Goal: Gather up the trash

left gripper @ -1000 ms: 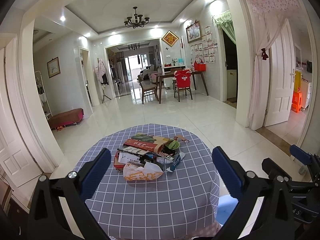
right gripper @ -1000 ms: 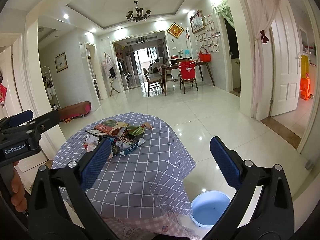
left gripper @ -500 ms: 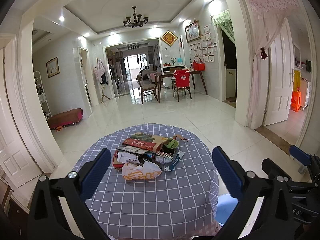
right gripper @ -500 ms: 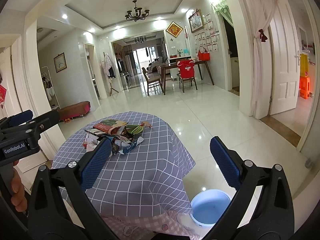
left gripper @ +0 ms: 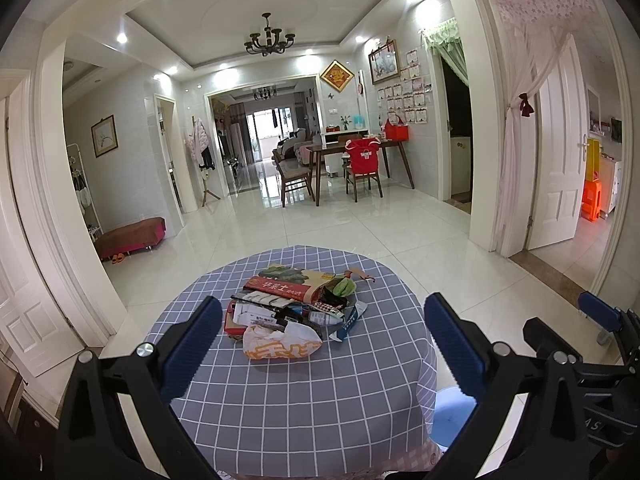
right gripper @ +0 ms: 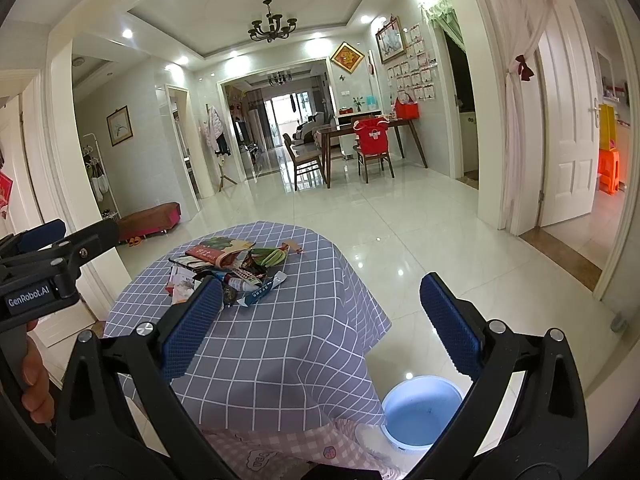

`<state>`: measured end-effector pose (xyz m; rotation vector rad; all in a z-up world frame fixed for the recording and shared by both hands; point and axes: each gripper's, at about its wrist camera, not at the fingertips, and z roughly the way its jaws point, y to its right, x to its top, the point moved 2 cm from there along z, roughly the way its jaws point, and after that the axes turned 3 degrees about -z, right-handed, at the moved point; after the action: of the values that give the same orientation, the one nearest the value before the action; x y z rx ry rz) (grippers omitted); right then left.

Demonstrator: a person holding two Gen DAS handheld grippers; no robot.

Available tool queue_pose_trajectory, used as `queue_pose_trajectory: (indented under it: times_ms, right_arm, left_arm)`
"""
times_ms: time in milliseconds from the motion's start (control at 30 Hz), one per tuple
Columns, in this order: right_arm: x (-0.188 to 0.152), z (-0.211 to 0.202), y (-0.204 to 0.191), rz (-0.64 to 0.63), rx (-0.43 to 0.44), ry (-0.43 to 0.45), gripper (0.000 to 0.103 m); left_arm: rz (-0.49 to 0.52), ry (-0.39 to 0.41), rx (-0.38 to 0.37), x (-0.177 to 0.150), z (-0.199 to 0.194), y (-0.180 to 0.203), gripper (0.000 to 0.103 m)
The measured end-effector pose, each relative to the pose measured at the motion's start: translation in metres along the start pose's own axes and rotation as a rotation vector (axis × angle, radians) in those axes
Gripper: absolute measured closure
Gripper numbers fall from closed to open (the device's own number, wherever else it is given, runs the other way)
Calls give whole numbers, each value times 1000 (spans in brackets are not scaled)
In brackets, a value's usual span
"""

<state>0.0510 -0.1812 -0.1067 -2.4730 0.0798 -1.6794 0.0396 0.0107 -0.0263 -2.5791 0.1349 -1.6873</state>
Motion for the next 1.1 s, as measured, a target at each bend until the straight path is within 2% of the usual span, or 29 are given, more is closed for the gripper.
queue_pose_trajectory:
  times_ms: [1100]
  right_arm:
    - [-6, 4, -8, 16, -9, -20, 6]
  left_arm:
    - [5, -41, -32, -7, 15, -2, 4]
